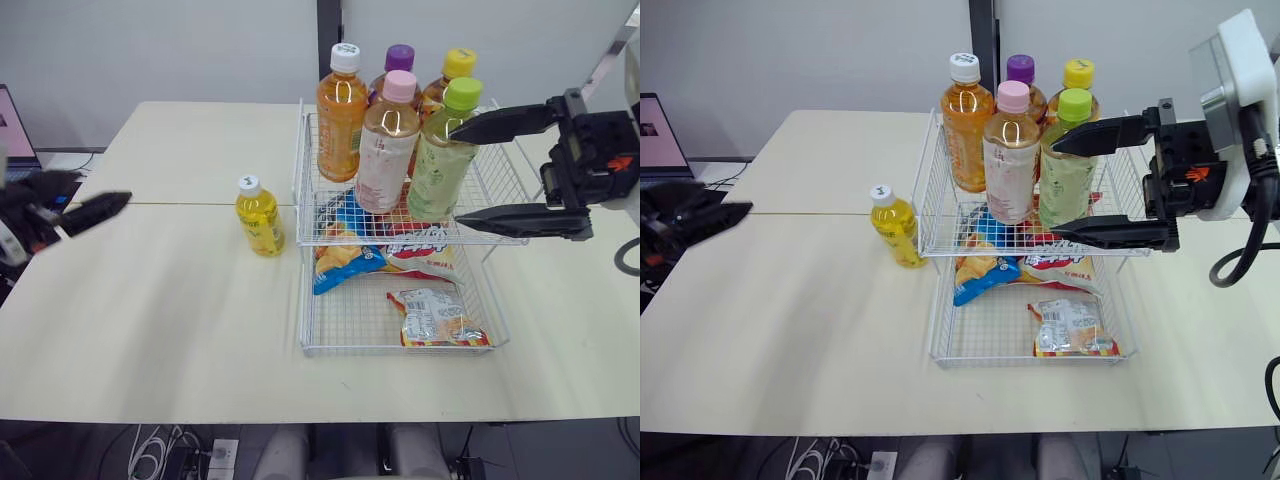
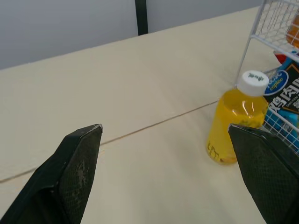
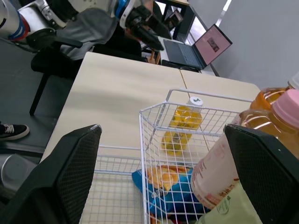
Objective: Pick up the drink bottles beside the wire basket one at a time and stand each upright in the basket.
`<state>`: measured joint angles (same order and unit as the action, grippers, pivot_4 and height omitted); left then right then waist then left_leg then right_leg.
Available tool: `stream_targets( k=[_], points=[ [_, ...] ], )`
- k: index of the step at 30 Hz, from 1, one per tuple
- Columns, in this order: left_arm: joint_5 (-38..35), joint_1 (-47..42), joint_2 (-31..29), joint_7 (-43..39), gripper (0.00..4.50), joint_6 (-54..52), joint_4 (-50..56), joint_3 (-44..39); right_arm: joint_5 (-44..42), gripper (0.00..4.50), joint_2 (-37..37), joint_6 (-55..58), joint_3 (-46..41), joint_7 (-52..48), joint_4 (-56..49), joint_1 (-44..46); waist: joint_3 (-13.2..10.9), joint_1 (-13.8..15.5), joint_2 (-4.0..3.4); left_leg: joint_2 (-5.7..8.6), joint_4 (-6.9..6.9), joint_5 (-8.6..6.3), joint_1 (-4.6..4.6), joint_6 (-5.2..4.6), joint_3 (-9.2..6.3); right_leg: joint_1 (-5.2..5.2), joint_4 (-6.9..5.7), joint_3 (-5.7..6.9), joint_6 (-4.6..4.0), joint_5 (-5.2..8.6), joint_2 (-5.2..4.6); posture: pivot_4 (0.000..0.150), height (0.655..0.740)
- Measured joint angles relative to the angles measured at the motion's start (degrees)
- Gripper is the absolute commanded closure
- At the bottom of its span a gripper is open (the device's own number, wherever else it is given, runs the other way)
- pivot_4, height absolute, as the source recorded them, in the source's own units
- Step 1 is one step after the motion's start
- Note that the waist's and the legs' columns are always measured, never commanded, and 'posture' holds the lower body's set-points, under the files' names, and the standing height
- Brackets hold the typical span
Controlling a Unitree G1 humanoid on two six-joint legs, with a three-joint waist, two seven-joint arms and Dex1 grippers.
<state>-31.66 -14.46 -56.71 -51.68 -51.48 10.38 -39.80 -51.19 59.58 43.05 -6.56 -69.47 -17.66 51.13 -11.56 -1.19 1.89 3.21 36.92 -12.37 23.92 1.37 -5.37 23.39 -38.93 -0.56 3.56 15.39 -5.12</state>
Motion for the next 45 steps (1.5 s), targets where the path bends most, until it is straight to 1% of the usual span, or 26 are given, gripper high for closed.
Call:
stream_targets(
  k=[2, 6, 10, 12, 14, 16, 22, 26, 33, 36, 44, 45],
  points=[
    [-1.00, 1.65, 2.89, 1.40, 0.03, 0.37, 3.04, 0.16, 0.04, 0.00, -0.09, 0.13, 0.15, -0.07, -0.20, 0.03, 0.01, 0.29, 0.01, 0.02, 0.01, 0.00, 0.00, 0.00, -0.01, -0.02, 0.01, 0.00, 0.02, -0.02, -0.03, 0.150, 0.7400],
    [-3.77, 1.32, 12.17, 8.80, 0.03, 0.08, 10.04, 3.66, 0.00, 0.00, -0.11, 1.15, 0.14, 0.45, -0.53, 0.11, 0.02, 0.86, 0.03, 0.02, 0.05, 0.00, -0.01, 0.00, 0.00, -0.05, 0.02, 0.03, 0.04, -0.07, -0.04, 0.150, 0.7400],
    [-5.50, -2.29, 19.13, 17.80, 0.03, -1.64, 14.91, 8.36, 0.00, 0.00, -0.12, 1.60, 0.14, 0.87, -1.28, 0.12, 0.04, 0.99, 0.07, 0.04, 0.06, 0.00, -0.01, -0.01, 0.03, -0.06, 0.01, 0.06, 0.04, -0.10, 0.06, 0.150, 0.7400],
    [-5.24, -4.15, 21.63, 21.71, 0.03, -1.58, 16.43, 11.00, 0.01, 0.00, -0.03, 1.84, 0.09, 0.94, -1.37, 0.12, 0.05, 1.03, 0.06, 0.08, 0.04, 0.00, -0.03, -0.01, 0.06, -0.06, 0.00, 0.03, 0.05, -0.10, 0.06, 0.150, 0.7400],
    [-3.66, -7.56, 25.43, 27.09, 0.03, -0.95, 16.38, 13.87, 0.01, 0.00, -0.03, 2.15, 0.07, 1.06, -1.46, 0.13, 0.06, 1.08, 0.09, 0.06, 0.07, 0.00, -0.02, -0.01, 0.02, -0.08, 0.00, 0.10, 0.05, -0.11, 0.10, 0.150, 0.7400],
    [-2.09, -9.62, 27.59, 31.44, 0.03, -0.77, 16.42, 16.87, 0.01, 0.00, 0.00, 2.35, -0.02, 1.20, -1.67, 0.13, 0.07, 1.09, 0.10, 0.08, 0.06, 0.00, -0.03, -0.01, 0.06, -0.09, 0.00, 0.06, 0.05, -0.11, 0.09, 0.150, 0.7400],
    [2.00, -11.97, 32.25, 38.71, 0.03, -0.13, 15.87, 24.75, 0.37, 0.00, 0.00, 2.39, -0.14, 1.33, -1.73, 0.13, 0.07, 1.01, 0.11, 0.06, 0.06, 0.00, -0.02, -0.01, 0.09, -0.08, 0.00, 0.05, 0.05, -0.11, 0.12, 0.150, 0.7400],
    [5.09, -14.31, 32.90, 40.90, 0.03, 2.45, 13.57, 26.67, 0.44, 0.00, -0.01, 2.37, -0.15, 1.25, -1.67, 0.13, 0.07, 1.01, 0.11, 0.07, 0.06, 0.00, -0.03, -0.01, 0.10, -0.09, 0.00, 0.05, 0.05, -0.11, 0.13, 0.150, 0.7400],
    [6.96, -14.41, 35.52, 41.93, 0.03, 4.41, 12.06, 29.23, 0.43, 0.00, 0.01, 2.38, -0.42, 1.21, -1.65, 0.10, 0.07, 1.10, 0.11, 0.07, 0.07, 0.00, -0.02, -0.01, 0.09, -0.09, 0.02, 0.05, 0.05, -0.11, 0.12, 0.150, 0.7400],
    [7.71, -14.87, 35.73, 42.13, 0.56, 5.28, 10.75, 29.53, 0.43, 0.00, 0.10, 2.40, -0.82, 1.22, -1.65, 0.09, 0.07, 1.04, 0.11, 0.06, 0.06, 0.00, -0.03, -0.01, 0.09, -0.09, 0.02, 0.05, 0.05, -0.11, 0.13, 0.150, 0.7400],
    [10.25, -15.88, 35.81, 41.99, 3.11, 7.77, 6.37, 30.93, 0.41, 0.00, 0.67, 2.63, -1.19, 1.03, -1.65, 0.09, 0.07, 1.06, 0.11, 0.08, 0.06, 0.00, -0.02, -0.01, 0.08, -0.09, 0.02, 0.06, 0.05, -0.11, 0.13, 0.150, 0.7400],
    [10.36, -16.10, 35.81, 41.87, 3.15, 8.19, 5.80, 30.94, 0.41, 0.00, 0.74, 2.65, -1.23, 1.01, -1.65, 0.09, 0.07, 1.10, 0.11, 0.08, 0.06, 0.00, -0.02, -0.01, 0.08, -0.09, 0.02, 0.06, 0.05, -0.11, 0.13, 0.150, 0.7400]
  ],
)
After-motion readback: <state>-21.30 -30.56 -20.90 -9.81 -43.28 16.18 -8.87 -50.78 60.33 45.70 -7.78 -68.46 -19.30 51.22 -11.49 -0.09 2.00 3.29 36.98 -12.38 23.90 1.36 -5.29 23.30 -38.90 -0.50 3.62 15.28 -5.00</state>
